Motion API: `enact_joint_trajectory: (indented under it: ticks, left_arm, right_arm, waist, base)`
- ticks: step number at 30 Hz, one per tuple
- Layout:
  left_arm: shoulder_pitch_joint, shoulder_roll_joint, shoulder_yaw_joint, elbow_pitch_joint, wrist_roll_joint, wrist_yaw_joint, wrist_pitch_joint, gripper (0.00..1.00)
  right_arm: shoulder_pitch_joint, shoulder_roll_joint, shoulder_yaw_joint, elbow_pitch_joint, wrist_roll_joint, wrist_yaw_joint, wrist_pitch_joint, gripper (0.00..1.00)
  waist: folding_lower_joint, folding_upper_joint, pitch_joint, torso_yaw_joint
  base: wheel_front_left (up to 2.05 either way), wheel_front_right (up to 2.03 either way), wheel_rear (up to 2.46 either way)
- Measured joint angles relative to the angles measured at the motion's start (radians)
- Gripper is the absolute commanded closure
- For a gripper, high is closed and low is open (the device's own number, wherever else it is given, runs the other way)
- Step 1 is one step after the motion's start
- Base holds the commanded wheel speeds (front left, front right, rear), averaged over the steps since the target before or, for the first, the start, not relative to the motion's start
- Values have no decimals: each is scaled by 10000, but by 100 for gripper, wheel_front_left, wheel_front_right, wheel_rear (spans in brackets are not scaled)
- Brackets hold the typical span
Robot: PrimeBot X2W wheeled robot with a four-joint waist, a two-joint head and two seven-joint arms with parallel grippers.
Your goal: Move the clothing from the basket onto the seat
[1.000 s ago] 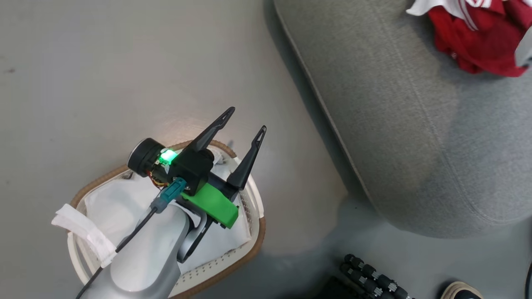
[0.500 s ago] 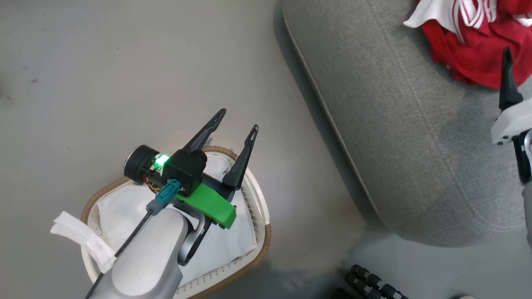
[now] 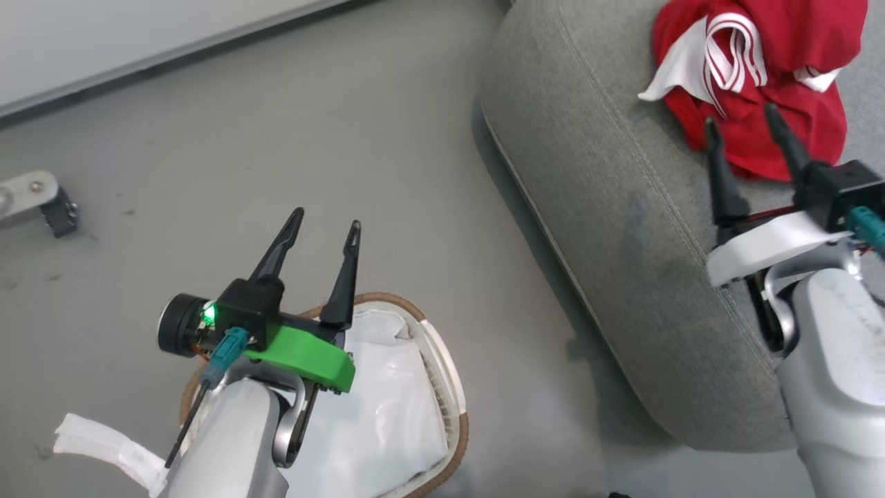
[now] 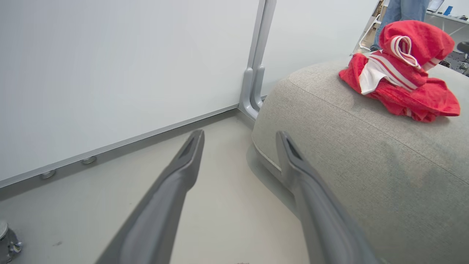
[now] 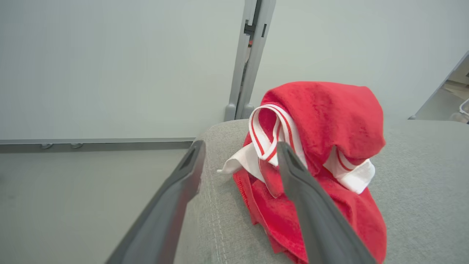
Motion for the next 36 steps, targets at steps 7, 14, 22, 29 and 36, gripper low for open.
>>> enact_joint_trajectory:
  ticks: [7,14,22,29,36]
  left_arm:
    - [545,-211,1225,119,368,161,0,0]
    - [1154,-351,2416,136,527,370,0,0]
    - [1984,-408,3168,86,815,512,0,0]
    - [2820,-416,3279,23,629,508,0,0]
    - [3567,-422,3225,-107,385,525,0,0]
  right_arm:
    - [490,587,594,-117,161,0,0,0]
    - [1144,1030,727,-146,324,0,0,0]
    - [2159,1336,403,-159,236,0,0,0]
    - [3003,1438,238,-90,244,0,0,0]
    - [3636,1478,59,40,286,0,0,0]
  waist:
    - [0,0,-647,756]
    - [0,0,-1219,1598]
    - [0,0,-1959,2329]
    - [0,0,-2655,2696]
    - [0,0,-3299,2870]
  base:
    - [0,0,0]
    - [0,0,0]
    - [0,0,0]
    - [0,0,0]
    - [0,0,0]
